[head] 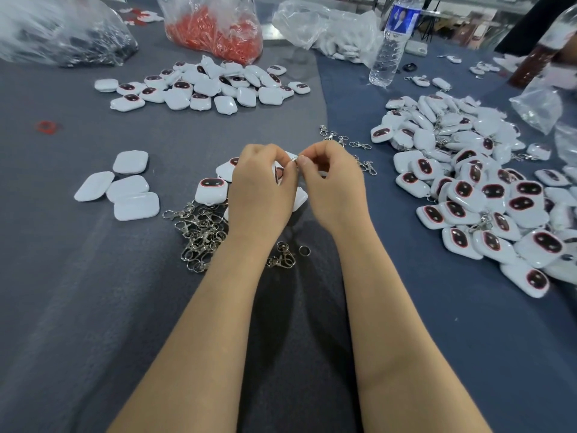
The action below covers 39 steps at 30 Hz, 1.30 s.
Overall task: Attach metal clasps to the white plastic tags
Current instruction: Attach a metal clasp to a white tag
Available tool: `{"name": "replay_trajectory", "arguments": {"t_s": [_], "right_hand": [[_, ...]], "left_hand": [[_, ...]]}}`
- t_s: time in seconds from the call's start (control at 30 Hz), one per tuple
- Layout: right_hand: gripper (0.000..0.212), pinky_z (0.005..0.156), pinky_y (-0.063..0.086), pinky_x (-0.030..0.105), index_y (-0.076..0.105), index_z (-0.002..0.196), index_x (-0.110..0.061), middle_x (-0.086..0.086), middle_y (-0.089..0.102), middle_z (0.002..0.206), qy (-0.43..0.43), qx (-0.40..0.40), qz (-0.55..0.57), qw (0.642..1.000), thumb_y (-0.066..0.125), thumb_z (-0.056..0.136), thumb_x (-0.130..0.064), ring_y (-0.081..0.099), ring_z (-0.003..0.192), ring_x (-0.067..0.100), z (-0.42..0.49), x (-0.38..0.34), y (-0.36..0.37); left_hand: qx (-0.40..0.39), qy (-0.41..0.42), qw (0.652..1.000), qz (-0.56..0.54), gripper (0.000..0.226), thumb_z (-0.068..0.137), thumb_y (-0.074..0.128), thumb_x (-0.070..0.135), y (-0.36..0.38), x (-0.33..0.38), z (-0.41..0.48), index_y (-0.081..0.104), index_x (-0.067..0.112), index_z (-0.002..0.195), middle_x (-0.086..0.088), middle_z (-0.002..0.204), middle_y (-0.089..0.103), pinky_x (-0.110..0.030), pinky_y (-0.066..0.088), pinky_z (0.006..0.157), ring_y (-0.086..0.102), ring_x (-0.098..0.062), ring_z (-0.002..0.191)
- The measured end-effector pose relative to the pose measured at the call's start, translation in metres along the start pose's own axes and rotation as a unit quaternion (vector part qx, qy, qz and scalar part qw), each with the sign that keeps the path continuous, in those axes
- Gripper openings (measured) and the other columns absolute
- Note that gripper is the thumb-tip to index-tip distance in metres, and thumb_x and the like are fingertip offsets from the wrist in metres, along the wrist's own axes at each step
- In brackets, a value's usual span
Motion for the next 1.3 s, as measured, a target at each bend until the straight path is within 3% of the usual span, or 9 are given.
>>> {"name": "replay_trajectory", "arguments": {"t_s": [0.13,0.4,0.57,0.7,1.0,1.1,1.17,1.3], "right_hand": [[0.017,0.062,0.040,0.005,0.055,0.081,-0.024,-0.005,0.065,0.083,0.005,-0.001,0.035,0.999,0.054,0.091,-0.011,0.060,0.078,0.005,-0.001,-0.002,-0.001],[0.017,0.069,0.042,0.005,0.064,0.090,-0.024,-0.009,0.065,0.089,0.005,-0.002,0.006,1.000,0.053,0.090,-0.011,0.058,0.084,0.006,0.001,0.000,-0.003],[0.013,0.079,0.050,0.021,0.067,0.090,-0.021,-0.003,0.068,0.092,0.009,-0.022,0.003,1.000,0.057,0.090,-0.013,0.063,0.086,0.009,0.001,0.000,0.001],[0.011,0.071,0.045,0.013,0.066,0.088,-0.019,-0.004,0.067,0.087,0.003,-0.011,0.004,1.000,0.058,0.090,-0.013,0.061,0.082,0.009,0.001,-0.001,-0.001],[0.011,0.063,0.038,0.004,0.063,0.084,-0.019,-0.010,0.063,0.081,-0.021,0.023,-0.021,0.999,0.056,0.091,-0.013,0.055,0.074,0.002,-0.003,-0.007,-0.004],[0.011,0.065,0.038,0.011,0.059,0.085,-0.018,-0.004,0.062,0.086,-0.032,0.020,-0.052,0.998,0.053,0.093,-0.015,0.053,0.077,0.005,-0.003,-0.008,-0.003],[0.011,0.071,0.040,0.023,0.057,0.087,-0.015,0.001,0.061,0.093,-0.057,0.011,-0.103,0.993,0.050,0.095,-0.013,0.052,0.083,0.014,-0.004,-0.010,-0.001],[0.011,0.074,0.041,0.034,0.057,0.090,-0.011,0.006,0.060,0.096,-0.064,-0.017,-0.138,0.988,0.047,0.096,-0.012,0.051,0.087,0.021,-0.005,-0.009,0.005]], "left_hand": [[-0.003,-0.033,0.998,-0.049,0.007,0.089,0.058,0.015,-0.001,-0.003,0.002,0.062,0.011,0.085,-0.006,0.103,0.058,-0.006,0.028,0.067,0.041,-0.002,0.080],[-0.002,-0.042,0.998,-0.057,0.009,0.090,0.057,0.015,-0.002,-0.004,0.001,0.057,0.018,0.082,0.003,0.102,0.048,-0.008,0.026,0.071,0.042,-0.005,0.085],[-0.006,-0.038,0.998,-0.056,0.008,0.090,0.057,0.016,-0.002,-0.004,0.002,0.058,0.019,0.083,0.002,0.103,0.051,0.004,0.024,0.069,0.042,-0.003,0.085],[-0.013,-0.026,0.998,-0.053,0.008,0.090,0.059,0.017,-0.001,-0.002,0.001,0.058,0.020,0.082,0.002,0.102,0.052,0.005,0.025,0.068,0.043,0.004,0.072],[-0.003,-0.009,0.999,-0.039,0.008,0.090,0.060,0.021,-0.001,0.000,0.000,0.064,0.015,0.086,0.000,0.103,0.055,0.003,0.026,0.067,0.043,-0.003,0.082],[-0.004,-0.004,0.999,-0.032,0.010,0.089,0.061,0.022,0.000,0.001,0.000,0.066,0.013,0.089,-0.002,0.105,0.056,0.001,0.027,0.066,0.044,-0.003,0.082],[-0.003,-0.002,0.999,-0.033,0.010,0.089,0.062,0.022,-0.001,0.002,0.000,0.066,0.013,0.092,-0.001,0.104,0.054,-0.008,0.029,0.065,0.049,-0.009,0.080],[-0.001,0.017,1.000,-0.019,0.009,0.090,0.059,0.017,-0.002,0.003,-0.002,0.065,0.012,0.094,0.005,0.100,0.047,-0.013,0.029,0.068,0.041,-0.001,0.071]]}}
Point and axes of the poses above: each hand's wrist, its own z-axis towards the middle knuckle, its own y-axis out of the palm, x = y × z, the point moved 6 cm from there along z, towards the middle knuckle
